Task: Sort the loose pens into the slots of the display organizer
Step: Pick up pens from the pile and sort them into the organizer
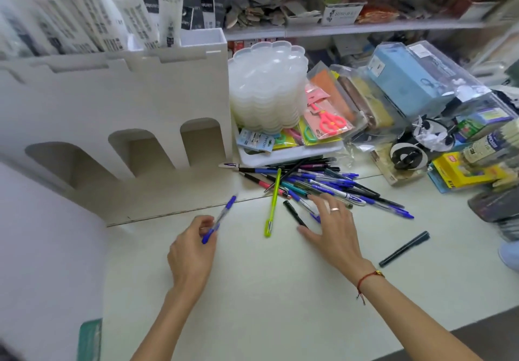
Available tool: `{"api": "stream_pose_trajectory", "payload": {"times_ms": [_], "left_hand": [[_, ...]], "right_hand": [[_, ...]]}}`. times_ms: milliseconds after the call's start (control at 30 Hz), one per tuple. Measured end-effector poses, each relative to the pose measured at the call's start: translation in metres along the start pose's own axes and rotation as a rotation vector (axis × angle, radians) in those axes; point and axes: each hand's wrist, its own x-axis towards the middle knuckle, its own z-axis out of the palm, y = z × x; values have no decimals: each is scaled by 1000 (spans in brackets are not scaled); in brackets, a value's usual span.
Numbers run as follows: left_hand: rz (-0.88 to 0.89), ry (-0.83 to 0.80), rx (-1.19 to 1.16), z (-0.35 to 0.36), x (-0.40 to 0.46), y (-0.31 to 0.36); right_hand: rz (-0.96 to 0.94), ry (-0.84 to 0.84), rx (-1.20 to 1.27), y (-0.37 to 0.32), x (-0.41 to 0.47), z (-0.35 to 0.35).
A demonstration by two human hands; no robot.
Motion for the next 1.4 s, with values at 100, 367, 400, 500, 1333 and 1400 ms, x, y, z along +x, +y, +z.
{"api": "stream_pose_trajectory", "payload": {"times_ms": [100, 367, 400, 500, 1333, 1400], "left_hand": [[115, -124, 46, 7, -14, 2], [342, -310, 156, 45, 8, 40], [362, -324, 143, 49, 8, 45], [467, -418, 142, 59, 7, 58], [586, -208, 347, 74, 55, 67], [555, -256, 400, 73, 66, 60]], "right_hand": [[1, -52, 15, 1, 11, 5], [-15, 71, 139, 22, -23, 2], [36, 132, 141, 34, -34, -3], [266, 161, 50, 86, -62, -25], [-65, -210, -89, 30, -4, -3], [-115, -227, -132, 31, -4, 8]]}}
